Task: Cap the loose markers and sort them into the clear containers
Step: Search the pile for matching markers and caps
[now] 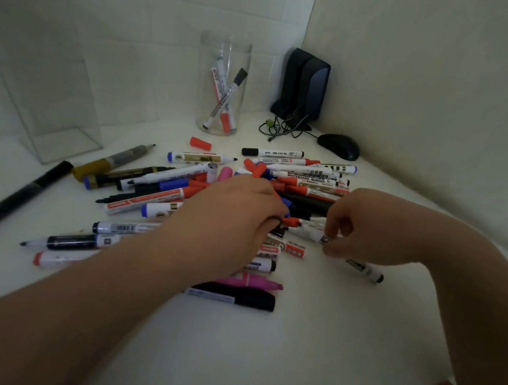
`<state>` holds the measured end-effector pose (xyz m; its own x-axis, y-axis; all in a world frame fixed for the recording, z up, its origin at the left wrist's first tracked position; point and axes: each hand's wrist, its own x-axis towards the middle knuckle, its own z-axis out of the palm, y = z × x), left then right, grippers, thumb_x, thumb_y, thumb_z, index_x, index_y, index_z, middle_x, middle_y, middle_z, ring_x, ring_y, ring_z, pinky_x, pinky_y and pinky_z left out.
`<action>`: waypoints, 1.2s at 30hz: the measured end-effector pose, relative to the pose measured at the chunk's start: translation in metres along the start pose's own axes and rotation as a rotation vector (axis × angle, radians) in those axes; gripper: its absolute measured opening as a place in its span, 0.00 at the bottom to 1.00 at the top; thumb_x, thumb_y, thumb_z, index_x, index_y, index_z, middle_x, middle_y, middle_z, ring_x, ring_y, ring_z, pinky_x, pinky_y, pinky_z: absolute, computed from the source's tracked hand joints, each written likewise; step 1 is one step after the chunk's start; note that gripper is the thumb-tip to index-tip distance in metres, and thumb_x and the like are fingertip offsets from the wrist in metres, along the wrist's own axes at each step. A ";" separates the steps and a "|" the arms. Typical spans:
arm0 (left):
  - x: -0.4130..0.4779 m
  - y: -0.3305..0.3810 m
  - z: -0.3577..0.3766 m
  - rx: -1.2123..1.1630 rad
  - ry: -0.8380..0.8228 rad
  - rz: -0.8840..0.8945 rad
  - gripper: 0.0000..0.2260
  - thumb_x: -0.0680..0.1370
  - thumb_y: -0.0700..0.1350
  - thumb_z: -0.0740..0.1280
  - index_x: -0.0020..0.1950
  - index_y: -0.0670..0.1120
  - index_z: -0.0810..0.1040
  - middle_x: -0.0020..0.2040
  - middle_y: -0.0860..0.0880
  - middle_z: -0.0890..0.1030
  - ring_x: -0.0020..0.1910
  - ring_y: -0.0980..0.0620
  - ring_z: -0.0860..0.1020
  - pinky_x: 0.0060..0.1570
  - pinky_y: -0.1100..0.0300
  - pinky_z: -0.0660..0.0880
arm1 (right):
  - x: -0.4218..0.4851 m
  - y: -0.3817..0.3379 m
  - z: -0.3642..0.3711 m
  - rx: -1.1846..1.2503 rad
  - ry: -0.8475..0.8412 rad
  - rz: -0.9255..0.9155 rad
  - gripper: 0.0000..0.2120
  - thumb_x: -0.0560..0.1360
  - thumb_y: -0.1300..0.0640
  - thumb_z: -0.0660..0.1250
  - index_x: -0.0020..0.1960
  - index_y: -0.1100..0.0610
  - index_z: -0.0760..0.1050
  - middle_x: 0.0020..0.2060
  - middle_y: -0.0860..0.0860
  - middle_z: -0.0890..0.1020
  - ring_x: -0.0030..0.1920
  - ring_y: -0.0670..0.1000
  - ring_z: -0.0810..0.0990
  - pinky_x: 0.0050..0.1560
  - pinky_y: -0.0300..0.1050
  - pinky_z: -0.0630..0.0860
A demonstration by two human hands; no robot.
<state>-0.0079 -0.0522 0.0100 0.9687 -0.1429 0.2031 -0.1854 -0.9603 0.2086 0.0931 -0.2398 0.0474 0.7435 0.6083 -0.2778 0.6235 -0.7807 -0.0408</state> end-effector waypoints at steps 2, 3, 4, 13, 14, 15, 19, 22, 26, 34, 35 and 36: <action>0.017 0.005 0.000 0.118 -0.107 0.001 0.17 0.84 0.45 0.61 0.72 0.58 0.71 0.67 0.55 0.73 0.65 0.56 0.69 0.66 0.61 0.65 | -0.002 0.006 0.001 0.109 0.118 -0.014 0.05 0.75 0.46 0.72 0.44 0.46 0.78 0.36 0.44 0.76 0.35 0.42 0.74 0.34 0.36 0.65; 0.025 0.007 -0.001 0.182 -0.186 0.000 0.19 0.83 0.43 0.62 0.73 0.58 0.71 0.68 0.54 0.73 0.66 0.53 0.70 0.68 0.58 0.68 | -0.001 0.009 0.003 0.173 0.195 -0.022 0.06 0.74 0.47 0.72 0.42 0.46 0.78 0.34 0.44 0.77 0.34 0.42 0.74 0.34 0.36 0.65; 0.034 0.009 -0.003 0.236 -0.268 -0.003 0.20 0.83 0.42 0.64 0.73 0.58 0.71 0.69 0.53 0.74 0.67 0.51 0.72 0.68 0.55 0.70 | 0.000 0.013 0.006 0.237 0.271 -0.029 0.07 0.74 0.48 0.73 0.40 0.47 0.78 0.32 0.44 0.77 0.32 0.42 0.73 0.33 0.37 0.66; 0.068 0.014 -0.011 0.318 -0.391 0.071 0.06 0.76 0.45 0.71 0.46 0.56 0.77 0.53 0.54 0.76 0.51 0.52 0.77 0.56 0.55 0.77 | 0.013 0.029 0.040 0.892 0.741 -0.013 0.06 0.72 0.55 0.76 0.40 0.53 0.79 0.24 0.44 0.77 0.22 0.40 0.71 0.25 0.30 0.67; 0.069 0.016 -0.012 0.345 -0.408 0.082 0.06 0.76 0.46 0.71 0.45 0.57 0.77 0.52 0.55 0.75 0.50 0.53 0.76 0.55 0.55 0.77 | 0.013 0.031 0.041 0.930 0.746 -0.013 0.06 0.73 0.56 0.76 0.40 0.54 0.79 0.23 0.44 0.76 0.22 0.39 0.71 0.24 0.30 0.67; 0.070 0.016 -0.011 0.379 -0.426 0.090 0.05 0.76 0.48 0.71 0.45 0.57 0.77 0.51 0.55 0.74 0.49 0.53 0.76 0.54 0.56 0.77 | 0.014 0.032 0.041 0.961 0.748 -0.009 0.06 0.73 0.57 0.76 0.41 0.54 0.80 0.24 0.44 0.76 0.22 0.39 0.71 0.24 0.30 0.67; 0.075 0.020 -0.003 0.450 -0.565 0.052 0.05 0.78 0.50 0.69 0.53 0.55 0.81 0.53 0.54 0.78 0.50 0.54 0.78 0.56 0.56 0.77 | 0.015 0.039 0.042 1.025 0.739 0.022 0.05 0.73 0.55 0.76 0.41 0.53 0.81 0.28 0.49 0.81 0.26 0.44 0.75 0.29 0.35 0.74; 0.078 0.022 -0.001 0.483 -0.588 0.046 0.08 0.80 0.50 0.66 0.58 0.54 0.81 0.54 0.54 0.78 0.51 0.53 0.78 0.58 0.55 0.77 | 0.013 0.041 0.040 1.178 0.682 -0.001 0.04 0.73 0.57 0.75 0.43 0.56 0.82 0.34 0.53 0.85 0.34 0.52 0.84 0.37 0.45 0.83; 0.062 0.021 -0.020 0.131 -0.312 -0.102 0.05 0.79 0.52 0.68 0.54 0.57 0.79 0.50 0.59 0.77 0.47 0.59 0.76 0.47 0.66 0.72 | 0.007 0.041 0.036 1.462 0.584 -0.092 0.04 0.76 0.62 0.70 0.45 0.63 0.79 0.29 0.49 0.83 0.29 0.45 0.81 0.30 0.37 0.76; 0.023 0.008 -0.007 -1.852 0.550 -0.484 0.11 0.81 0.35 0.63 0.61 0.43 0.79 0.47 0.42 0.85 0.43 0.48 0.85 0.42 0.59 0.82 | 0.002 -0.001 0.006 1.258 0.381 -0.300 0.07 0.83 0.52 0.60 0.50 0.53 0.74 0.30 0.55 0.81 0.26 0.52 0.75 0.28 0.46 0.73; 0.023 0.001 -0.007 -1.935 0.602 -0.467 0.10 0.82 0.36 0.62 0.59 0.42 0.80 0.48 0.42 0.85 0.45 0.48 0.85 0.44 0.58 0.82 | 0.002 -0.013 -0.001 1.174 0.384 -0.357 0.07 0.83 0.51 0.60 0.49 0.52 0.73 0.27 0.54 0.79 0.24 0.51 0.72 0.26 0.42 0.70; 0.023 -0.006 -0.008 -2.001 0.637 -0.440 0.09 0.82 0.37 0.62 0.58 0.41 0.80 0.50 0.41 0.84 0.48 0.47 0.85 0.48 0.57 0.82 | 0.002 -0.025 -0.008 1.102 0.382 -0.412 0.06 0.82 0.51 0.61 0.49 0.51 0.73 0.26 0.53 0.77 0.23 0.49 0.70 0.25 0.41 0.68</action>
<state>0.0138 -0.0481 0.0212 0.8929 0.4502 -0.0066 -0.3165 0.6381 0.7018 0.0806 -0.2180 0.0553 0.6782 0.6953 0.2379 0.4290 -0.1117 -0.8964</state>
